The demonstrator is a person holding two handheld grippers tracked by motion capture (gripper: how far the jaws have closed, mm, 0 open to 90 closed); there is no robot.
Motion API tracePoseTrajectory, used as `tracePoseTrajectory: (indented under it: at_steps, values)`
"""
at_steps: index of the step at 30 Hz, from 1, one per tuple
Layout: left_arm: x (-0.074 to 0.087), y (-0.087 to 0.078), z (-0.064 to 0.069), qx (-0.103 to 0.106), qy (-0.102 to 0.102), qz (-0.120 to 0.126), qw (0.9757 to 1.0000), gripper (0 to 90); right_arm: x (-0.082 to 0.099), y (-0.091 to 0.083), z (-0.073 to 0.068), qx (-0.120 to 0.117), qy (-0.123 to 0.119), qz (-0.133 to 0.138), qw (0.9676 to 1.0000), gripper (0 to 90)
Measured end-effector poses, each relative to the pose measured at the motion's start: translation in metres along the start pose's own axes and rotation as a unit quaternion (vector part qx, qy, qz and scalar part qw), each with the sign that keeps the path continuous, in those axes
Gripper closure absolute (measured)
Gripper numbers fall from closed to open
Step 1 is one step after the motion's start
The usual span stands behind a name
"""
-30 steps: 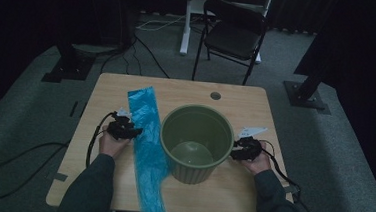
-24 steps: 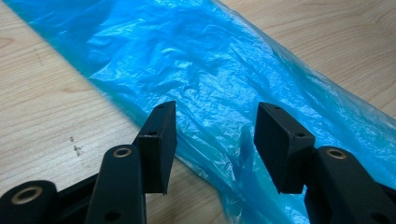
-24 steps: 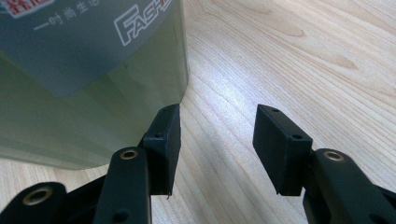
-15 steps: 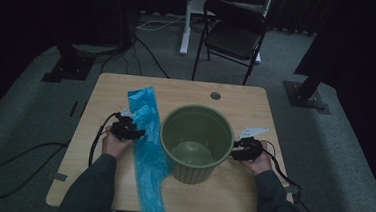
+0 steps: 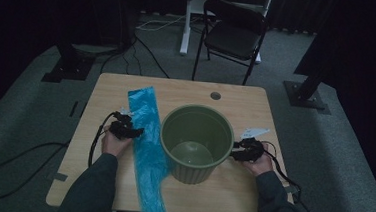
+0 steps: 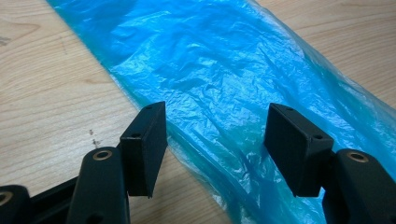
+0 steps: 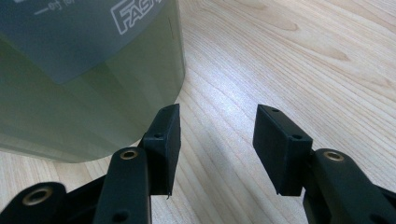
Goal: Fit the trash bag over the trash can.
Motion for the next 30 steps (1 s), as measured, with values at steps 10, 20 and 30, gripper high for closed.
tracePoseTrajectory:
  at_steps: [10, 20, 30]
  values:
    - [-0.003, 0.011, 0.022, 0.013, 0.038, 0.001, 0.9992, 31.1, 0.001, 0.001, 0.0, -0.001, 0.001, -0.002, 1.0, 51.0]
    - [-0.016, -0.003, 0.013, -0.018, 0.023, 0.032, 0.9991, 35.6, 0.001, -0.002, 0.002, 0.001, 0.002, 0.002, 1.0, 51.0]
    - [-0.005, 0.007, 0.0, -0.015, -0.027, 0.009, 0.9995, 34.8, 0.003, 0.0, 0.001, 0.0, 0.002, -0.003, 1.0, 51.1]
Point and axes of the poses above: each handheld gripper's, and its own axes: y roughly forward along the jaws, x roughly out of its underside, z roughly to its right, the point moved 9 cm from there along y, roughly forward along the jaws, and after that the axes turned 10 degrees about z, right-handed, at the moved point
